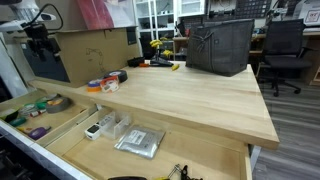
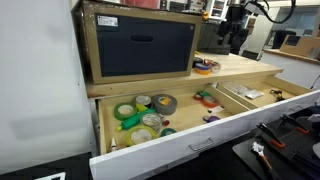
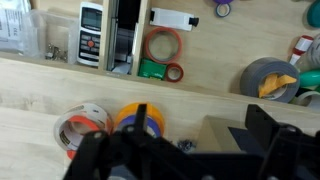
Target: Remove the orange tape from the drawer
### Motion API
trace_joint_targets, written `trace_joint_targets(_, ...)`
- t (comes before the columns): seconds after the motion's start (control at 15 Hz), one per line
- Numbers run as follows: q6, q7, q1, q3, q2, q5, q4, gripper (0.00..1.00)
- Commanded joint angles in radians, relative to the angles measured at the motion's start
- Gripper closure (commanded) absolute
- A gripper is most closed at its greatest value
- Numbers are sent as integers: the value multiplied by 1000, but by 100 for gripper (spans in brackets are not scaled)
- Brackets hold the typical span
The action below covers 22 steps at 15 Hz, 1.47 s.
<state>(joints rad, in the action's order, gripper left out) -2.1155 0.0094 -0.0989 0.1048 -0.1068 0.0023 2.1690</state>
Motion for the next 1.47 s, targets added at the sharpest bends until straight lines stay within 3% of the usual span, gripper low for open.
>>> trace_joint_targets(0.0,3,0,-1,0,1,0,-2,0)
trace_joint_targets(0.4,-29,12,-6,8,-11,-19,46,0)
trace_joint_targets(1.07,-218,9,-47,46,-58,-15,315,0)
trace_joint_targets(1.4,-338,86,-39,66,-23,-124,404,0)
